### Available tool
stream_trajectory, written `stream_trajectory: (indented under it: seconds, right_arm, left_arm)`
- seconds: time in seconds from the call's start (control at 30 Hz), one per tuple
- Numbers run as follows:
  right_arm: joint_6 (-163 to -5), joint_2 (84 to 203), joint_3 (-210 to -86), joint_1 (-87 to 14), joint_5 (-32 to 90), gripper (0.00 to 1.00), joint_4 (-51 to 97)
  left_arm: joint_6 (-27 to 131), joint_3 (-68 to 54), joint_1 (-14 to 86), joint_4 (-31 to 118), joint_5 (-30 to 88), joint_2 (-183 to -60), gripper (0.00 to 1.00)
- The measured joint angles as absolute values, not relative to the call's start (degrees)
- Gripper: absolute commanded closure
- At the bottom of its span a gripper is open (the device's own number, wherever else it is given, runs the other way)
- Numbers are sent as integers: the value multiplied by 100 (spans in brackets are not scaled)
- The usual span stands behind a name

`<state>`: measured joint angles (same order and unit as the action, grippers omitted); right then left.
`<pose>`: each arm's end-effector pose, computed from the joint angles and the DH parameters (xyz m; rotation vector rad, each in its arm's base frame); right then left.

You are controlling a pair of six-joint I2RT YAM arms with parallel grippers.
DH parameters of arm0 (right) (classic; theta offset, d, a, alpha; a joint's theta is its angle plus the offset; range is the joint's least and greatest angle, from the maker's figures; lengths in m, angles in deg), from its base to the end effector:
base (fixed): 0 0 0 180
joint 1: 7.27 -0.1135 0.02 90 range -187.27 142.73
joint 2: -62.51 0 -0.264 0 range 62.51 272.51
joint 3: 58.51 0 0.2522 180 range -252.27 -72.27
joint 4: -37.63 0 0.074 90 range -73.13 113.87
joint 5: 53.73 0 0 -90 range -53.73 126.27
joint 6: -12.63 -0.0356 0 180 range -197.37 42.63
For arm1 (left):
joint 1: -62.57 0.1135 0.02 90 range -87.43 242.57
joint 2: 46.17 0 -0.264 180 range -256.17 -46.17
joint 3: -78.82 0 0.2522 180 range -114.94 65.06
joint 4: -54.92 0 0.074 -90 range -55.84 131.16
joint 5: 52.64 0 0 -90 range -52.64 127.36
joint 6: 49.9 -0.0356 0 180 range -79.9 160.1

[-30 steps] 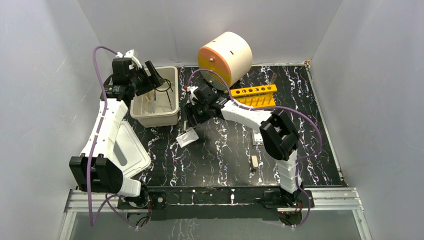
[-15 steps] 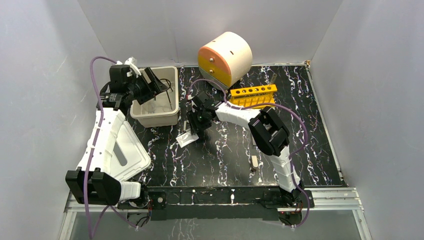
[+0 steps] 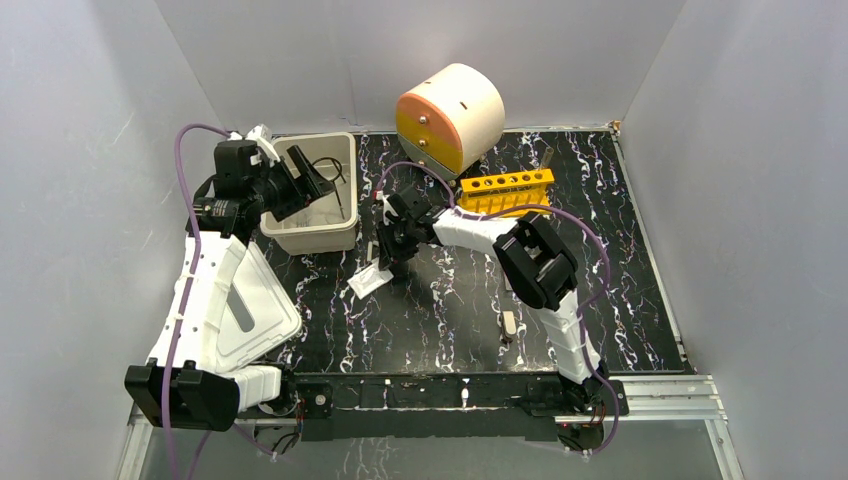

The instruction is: Organize the chemistry lab equipment

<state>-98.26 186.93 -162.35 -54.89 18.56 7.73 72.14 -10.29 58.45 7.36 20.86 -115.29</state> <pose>0.3115 0.3574 0.1594 -0.7446 2.5027 0.8628 0.2574 -0.0287 0.3963 -0.3265 2.0758 -0.6822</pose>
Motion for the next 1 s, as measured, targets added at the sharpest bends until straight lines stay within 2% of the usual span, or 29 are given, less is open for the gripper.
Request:
stream_trajectory:
  seconds: [0.1,0.13,0.37,0.67,1.0]
  right_arm:
    - [-9972,18776,-16229,-5469,1865,99,1009]
    - [-10016,18793,-16203,-5454,1869,100,1111]
    - [-10221,18713,-15894,-5419,1873,100,1634]
    - [-10108,17449,-14539,-5157,2147,100,1671]
    - [-9736,16155,-13748,-4173,1095,100,1951]
  left_arm:
    - [7233,-1029,5843,661,2117,-11527,27]
    - [7240,-1029,5841,635,2126,-11527,27]
    - [7305,-1029,5734,613,2128,-11557,27]
    - [7402,-1031,5307,827,1997,-12058,27]
    - [7301,-765,4617,1839,1337,-12185,26]
